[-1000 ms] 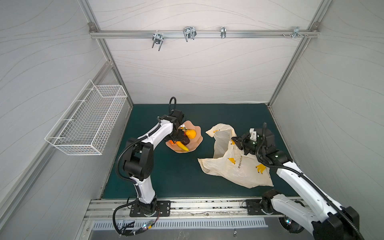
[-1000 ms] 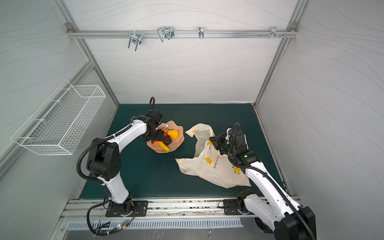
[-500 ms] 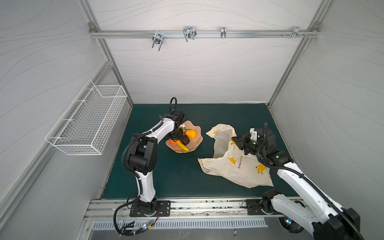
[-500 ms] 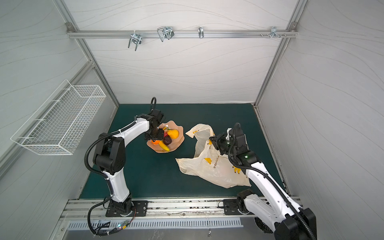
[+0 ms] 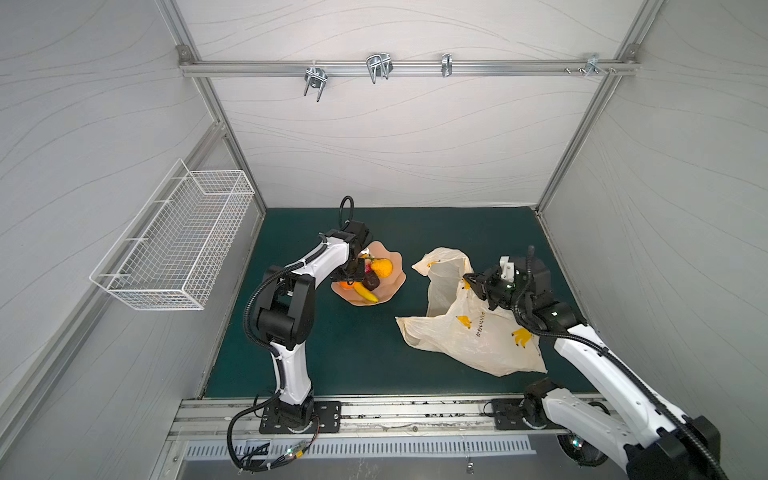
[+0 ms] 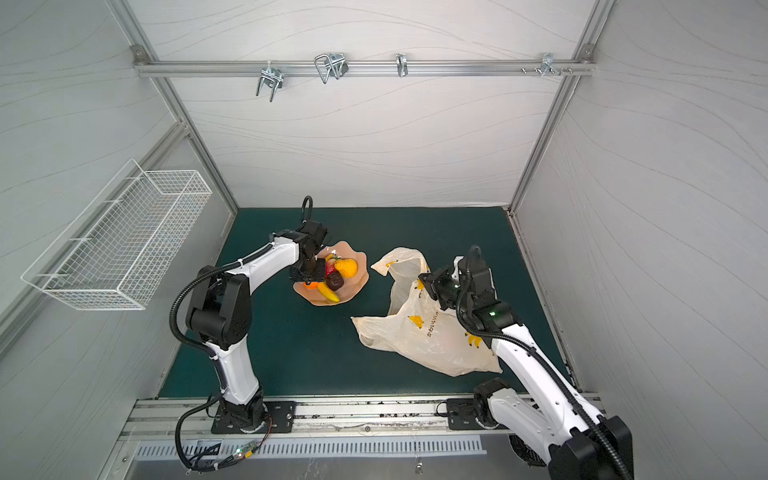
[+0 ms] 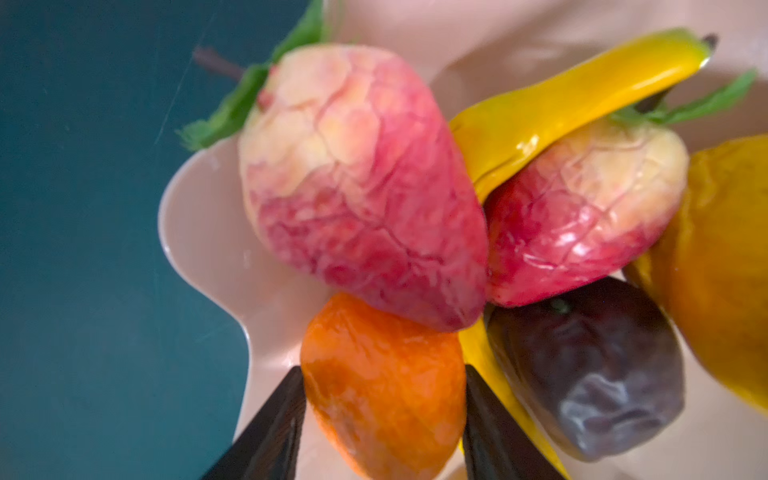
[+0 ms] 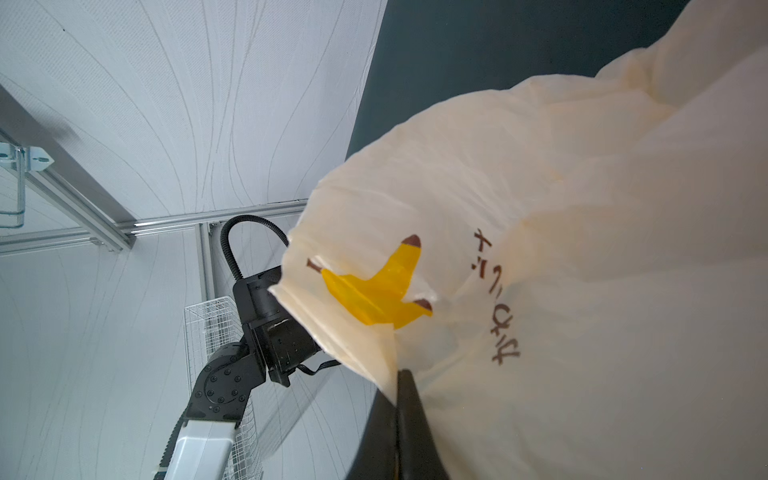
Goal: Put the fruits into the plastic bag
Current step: 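Lower the left gripper into the bowl and grasp the orange, then carry the orange with the left gripper into the open bag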
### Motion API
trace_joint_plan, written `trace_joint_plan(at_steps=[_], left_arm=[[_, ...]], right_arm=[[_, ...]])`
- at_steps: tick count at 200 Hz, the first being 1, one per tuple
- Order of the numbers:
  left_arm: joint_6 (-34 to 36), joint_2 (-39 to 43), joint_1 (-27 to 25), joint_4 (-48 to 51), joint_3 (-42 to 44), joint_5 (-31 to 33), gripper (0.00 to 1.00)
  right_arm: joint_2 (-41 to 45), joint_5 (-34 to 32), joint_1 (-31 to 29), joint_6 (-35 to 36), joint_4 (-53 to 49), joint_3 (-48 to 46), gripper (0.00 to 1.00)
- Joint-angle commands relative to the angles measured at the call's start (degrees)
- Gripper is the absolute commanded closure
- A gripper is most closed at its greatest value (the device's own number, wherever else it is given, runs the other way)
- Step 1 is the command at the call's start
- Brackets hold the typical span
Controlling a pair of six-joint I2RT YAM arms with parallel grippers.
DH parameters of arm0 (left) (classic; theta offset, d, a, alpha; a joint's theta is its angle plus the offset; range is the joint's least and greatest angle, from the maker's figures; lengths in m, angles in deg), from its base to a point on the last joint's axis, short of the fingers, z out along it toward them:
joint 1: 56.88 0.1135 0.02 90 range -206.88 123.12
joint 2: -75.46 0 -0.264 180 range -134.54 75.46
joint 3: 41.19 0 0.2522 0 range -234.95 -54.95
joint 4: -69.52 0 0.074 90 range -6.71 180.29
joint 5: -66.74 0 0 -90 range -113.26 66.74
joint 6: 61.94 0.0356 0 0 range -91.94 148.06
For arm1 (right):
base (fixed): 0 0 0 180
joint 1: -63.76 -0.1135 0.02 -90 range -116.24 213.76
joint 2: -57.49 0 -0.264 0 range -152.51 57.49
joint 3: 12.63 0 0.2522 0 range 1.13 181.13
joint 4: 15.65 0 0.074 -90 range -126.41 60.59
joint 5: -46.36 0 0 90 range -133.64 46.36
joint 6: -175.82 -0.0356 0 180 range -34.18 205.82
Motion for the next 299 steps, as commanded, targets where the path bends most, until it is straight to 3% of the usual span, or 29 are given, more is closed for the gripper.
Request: trace_joint_plan(at_steps=[1, 112, 151, 182, 204, 261, 299], left_arm=[[-0.04, 0.94, 0.29, -0.37, 0.80, 0.46, 0.48], [-0.62, 13.63, 0.30, 3.66, 1.02, -3.52, 0.55], [-0.83, 18.22, 0.30, 3.13, 0.83, -13.51, 0.58], [-0.71, 22.50, 0.30, -2.00, 4.75, -29.57, 0.60], [-1.99, 26.20, -0.03, -7.01, 10.39, -36.75, 0.61], [-7.40, 33.24, -0.41, -20.28, 25.54, -45.02, 0.61], [-9.29, 33.32, -0.43, -24.63, 27.90, -45.62, 0.63]], right_arm=[[0.74, -0.46, 0.32, -0.42, -1.17, 0.32, 1.00], [0.26, -0.46, 0.36, -0.08, -0.83, 0.64, 1.00], [0.21, -0.46, 0.35, -0.14, -0.63, 0.60, 1.00], [0.26, -0.37, 0.33, -0.24, -0.64, 0.45, 1.00], [0.51, -0.46, 0.36, -0.25, -0.85, 0.49, 1.00], [0.59, -0.39, 0.37, -0.27, -0.84, 0.25, 1.00], [0.76, -0.37, 0.37, -0.17, -1.16, 0.24, 1.00]])
